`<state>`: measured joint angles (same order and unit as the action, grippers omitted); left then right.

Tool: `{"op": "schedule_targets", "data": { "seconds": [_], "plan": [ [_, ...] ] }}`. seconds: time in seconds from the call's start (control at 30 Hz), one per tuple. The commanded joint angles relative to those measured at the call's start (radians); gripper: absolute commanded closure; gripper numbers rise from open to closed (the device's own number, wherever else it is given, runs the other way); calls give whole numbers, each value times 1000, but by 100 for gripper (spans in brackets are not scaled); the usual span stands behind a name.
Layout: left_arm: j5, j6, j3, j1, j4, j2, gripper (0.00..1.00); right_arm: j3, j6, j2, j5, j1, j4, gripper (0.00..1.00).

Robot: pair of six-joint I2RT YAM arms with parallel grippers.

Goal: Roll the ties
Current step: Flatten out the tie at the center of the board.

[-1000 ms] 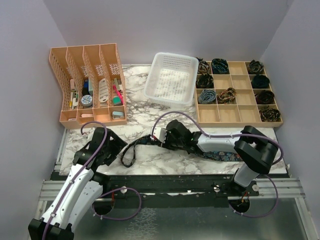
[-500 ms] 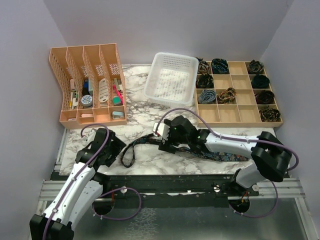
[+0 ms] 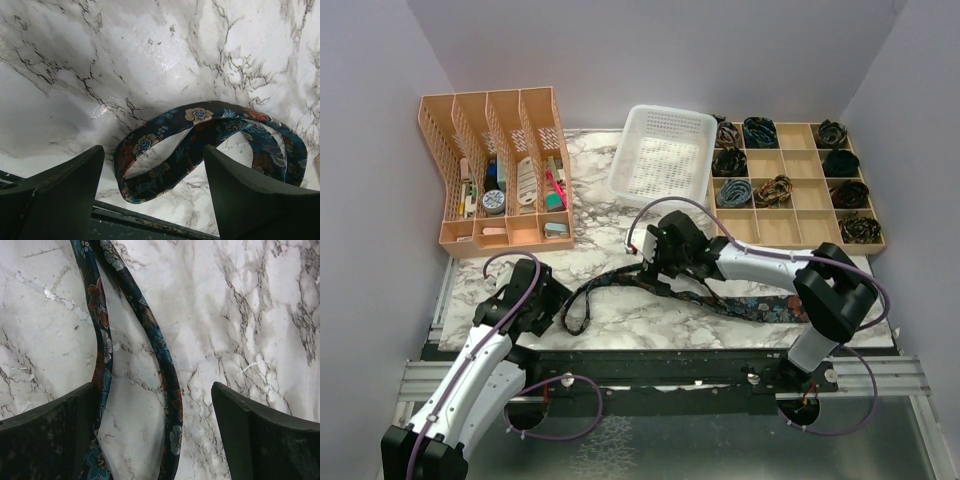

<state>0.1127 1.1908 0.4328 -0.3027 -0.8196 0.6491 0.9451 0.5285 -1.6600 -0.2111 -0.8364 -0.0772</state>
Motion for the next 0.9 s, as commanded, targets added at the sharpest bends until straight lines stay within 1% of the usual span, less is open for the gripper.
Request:
{"op": "schedule_targets", "data": {
  "seconds": [0.0, 0.27, 0.37, 0.43, 0.53, 0.6, 0.7, 0.8, 0.83, 0.87],
  "plan": [
    [-22, 66, -21, -1, -3, -19, 19, 53, 45, -71, -130, 19, -85, 0],
    [-54, 72, -35, -1, 13, -12, 19, 128, 45, -177, -218, 75, -105, 0],
    [-60, 77, -49, -1, 16, -20, 20, 157, 51, -196, -245, 98, -129, 8],
    [-61, 83, -55, -1, 17, -27, 20, 167, 64, -202, -245, 99, -157, 10],
    [-64, 84, -63, -1, 22, -28, 22, 165, 109, -204, -280, 99, -192, 19],
    [-69, 87, -70, -1, 27, -26, 23, 170, 91, -212, -297, 99, -206, 29],
    [-74, 91, -82, -1, 41, -25, 24, 169, 82, -213, -330, 99, -232, 41],
    [-76, 90, -89, -1, 52, -18, 28, 148, 57, -195, -296, 99, -215, 53],
    [-76, 90, -92, -1, 58, -15, 29, 137, 46, -185, -271, 99, -196, 55],
    [-76, 90, -99, -1, 66, -10, 31, 128, 35, -173, -245, 99, -177, 63]
  ]
}}
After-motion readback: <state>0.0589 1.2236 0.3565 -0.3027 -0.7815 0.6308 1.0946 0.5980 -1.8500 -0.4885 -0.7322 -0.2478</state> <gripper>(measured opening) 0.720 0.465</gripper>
